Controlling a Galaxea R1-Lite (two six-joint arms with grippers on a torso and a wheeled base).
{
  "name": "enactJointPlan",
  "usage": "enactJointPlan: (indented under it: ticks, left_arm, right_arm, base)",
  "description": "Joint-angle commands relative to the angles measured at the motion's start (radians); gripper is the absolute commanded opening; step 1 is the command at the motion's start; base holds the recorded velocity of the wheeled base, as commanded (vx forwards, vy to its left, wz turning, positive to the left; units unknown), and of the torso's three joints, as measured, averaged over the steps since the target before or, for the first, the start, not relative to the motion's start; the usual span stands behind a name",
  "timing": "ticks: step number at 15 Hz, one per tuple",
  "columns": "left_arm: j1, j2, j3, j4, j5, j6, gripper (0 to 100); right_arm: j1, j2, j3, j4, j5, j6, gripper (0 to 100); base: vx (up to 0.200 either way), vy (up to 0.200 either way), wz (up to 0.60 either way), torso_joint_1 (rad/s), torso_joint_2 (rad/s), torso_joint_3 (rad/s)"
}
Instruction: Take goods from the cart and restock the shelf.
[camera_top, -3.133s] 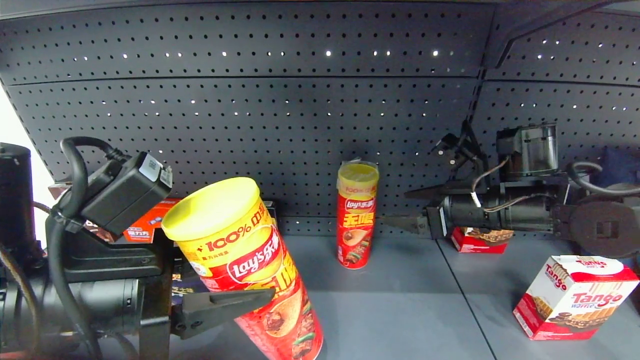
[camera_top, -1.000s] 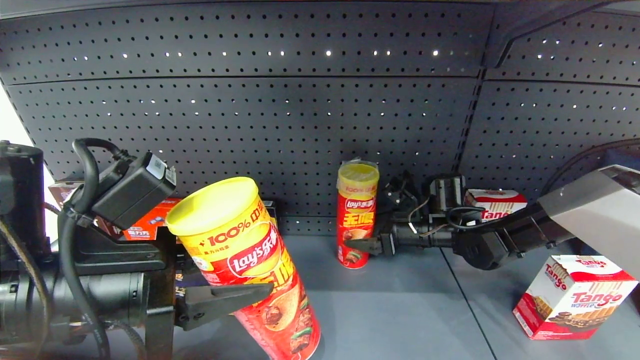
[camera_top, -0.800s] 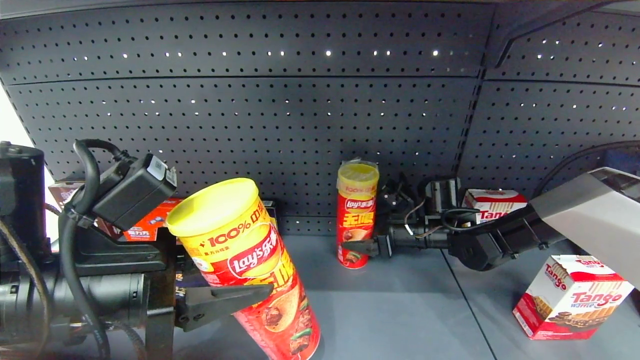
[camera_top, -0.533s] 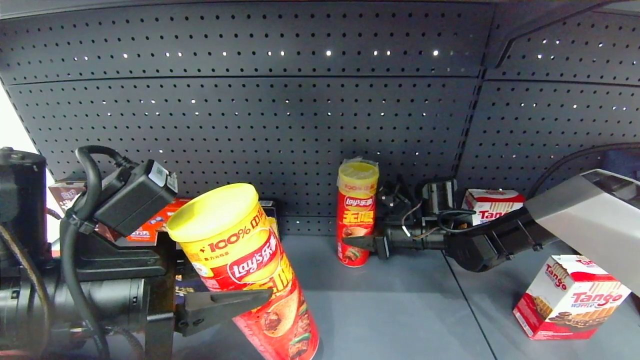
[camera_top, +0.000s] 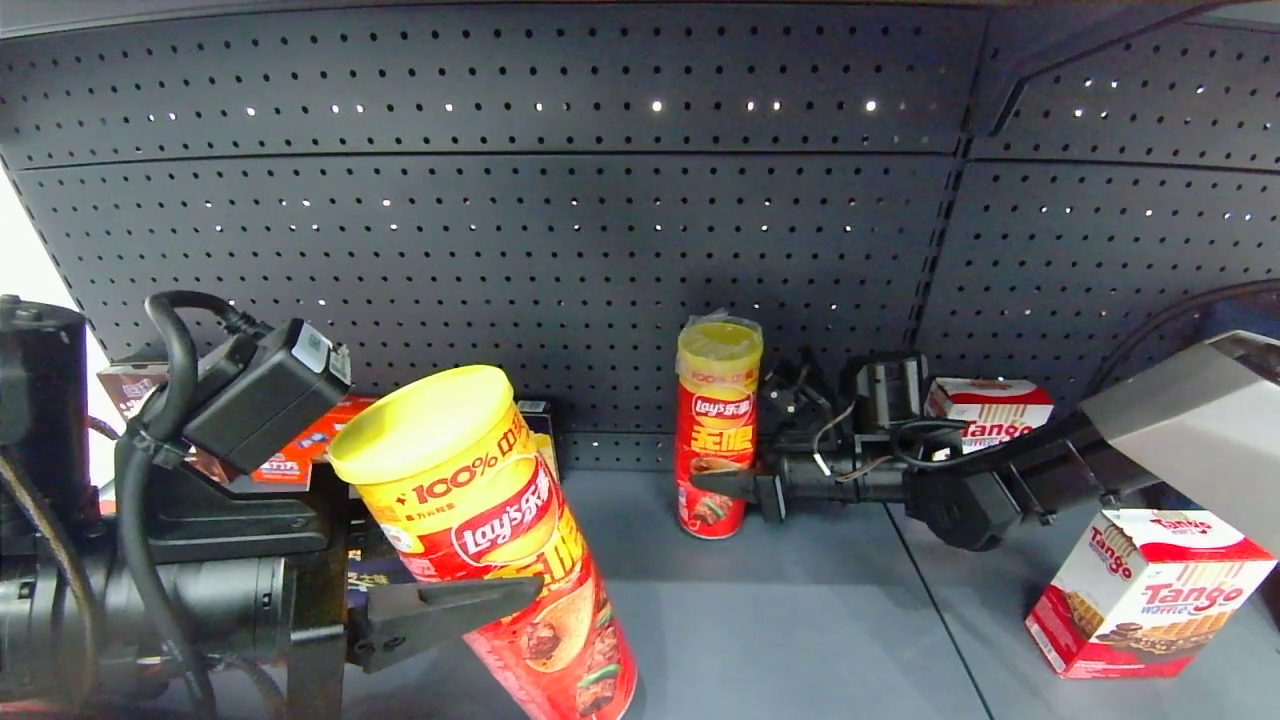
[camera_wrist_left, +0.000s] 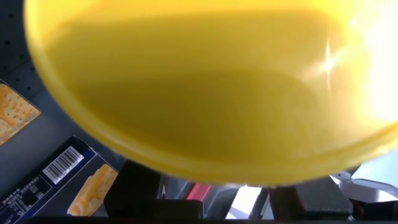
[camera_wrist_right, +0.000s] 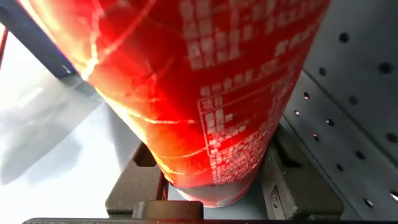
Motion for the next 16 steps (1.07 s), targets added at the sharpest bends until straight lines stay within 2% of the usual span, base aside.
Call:
enactJointPlan:
  ticks: [1,4,10,14,16]
  left_arm:
    - [0.0,-0.002,-0.005,0.0,0.0,-0.007,0]
    - [0.0,-0.008,-0.016,0.0,0.0,-0.035,0]
    - [0.002,-0.01,-0.024,0.001,0.01,-0.035,0]
    - [0.02,-0.01,-0.027,0.001,0.01,-0.037,0]
    - [0.022,-0.01,-0.027,0.003,0.01,-0.037,0]
  right_arm:
    - [0.003,-0.101,0.074,-0.004,-0.026,0.002,0]
    - [0.03,-0.228,0.203,-0.004,-0.026,0.005,0]
    - [0.063,-0.403,0.428,-0.017,-0.035,0.008,0]
    - [0.09,-0.422,0.56,-0.163,-0.036,0.014,0]
    - [0.104,-0.423,0.59,-0.188,-0.038,0.039,0]
  base:
    - [0.0,0.0,0.0,0.0,0.0,0.0]
    - [0.0,0.0,0.0,0.0,0.0,0.0]
    - [0.0,0.0,0.0,0.0,0.0,0.0]
    - [0.0,0.0,0.0,0.0,0.0,0.0]
    - [0.0,0.0,0.0,0.0,0.0,0.0]
